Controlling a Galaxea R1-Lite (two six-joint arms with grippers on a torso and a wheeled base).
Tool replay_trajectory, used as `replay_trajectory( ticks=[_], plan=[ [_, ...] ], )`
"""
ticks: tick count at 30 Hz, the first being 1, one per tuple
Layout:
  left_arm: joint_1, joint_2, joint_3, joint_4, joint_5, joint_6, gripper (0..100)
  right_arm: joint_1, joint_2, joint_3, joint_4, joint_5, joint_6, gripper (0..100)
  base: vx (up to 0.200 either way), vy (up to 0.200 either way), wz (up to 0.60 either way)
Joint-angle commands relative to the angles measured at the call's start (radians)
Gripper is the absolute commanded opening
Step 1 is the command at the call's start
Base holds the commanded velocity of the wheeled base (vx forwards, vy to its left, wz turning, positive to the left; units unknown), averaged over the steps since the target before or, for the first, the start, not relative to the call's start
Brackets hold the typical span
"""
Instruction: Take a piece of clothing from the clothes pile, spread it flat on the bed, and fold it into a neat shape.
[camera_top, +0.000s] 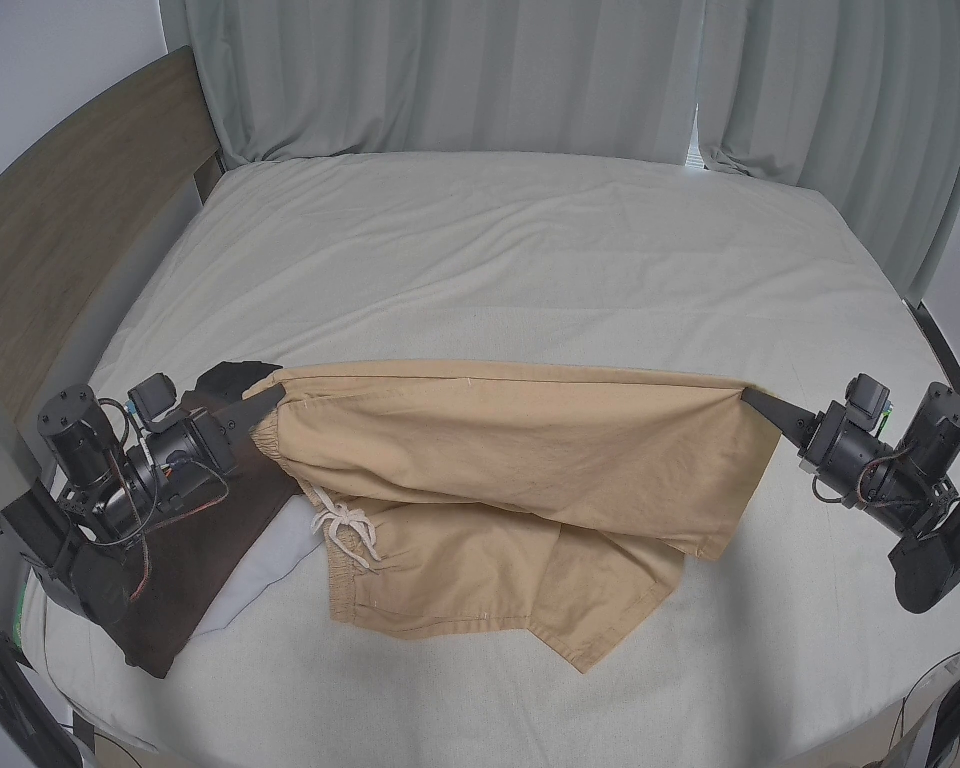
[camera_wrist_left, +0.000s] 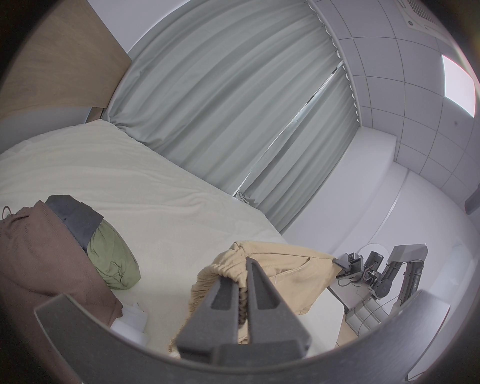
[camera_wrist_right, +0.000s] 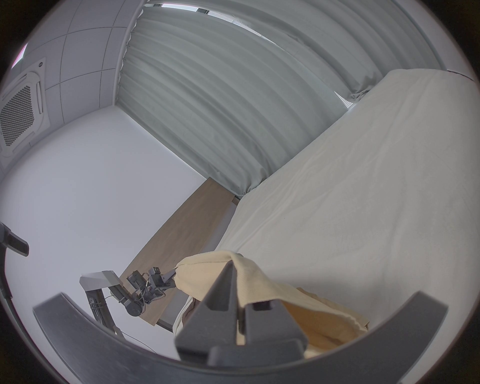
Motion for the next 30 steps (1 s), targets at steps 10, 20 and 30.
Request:
replay_trajectory(
  ticks=[10,20,30],
  plan=[
    [0.006,0.002,-0.002,0.0,0.001,-0.004,0,-0.017,0.003,-0.009,-0.001,0.0,-0.002,0,0.0,0.0,0.0],
    [0.003,0.0,-0.005,0.0,0.002,0.001,0,-0.005,0.005,-0.014,-0.001,-0.006,-0.005,0,0.0,0.0,0.0],
    [-0.001,0.03,-0.028,0.0,0.047,-0.005,0,-0.014,0.08,-0.086,-0.001,-0.008,-0.005,0,0.0,0.0,0.0]
  ],
)
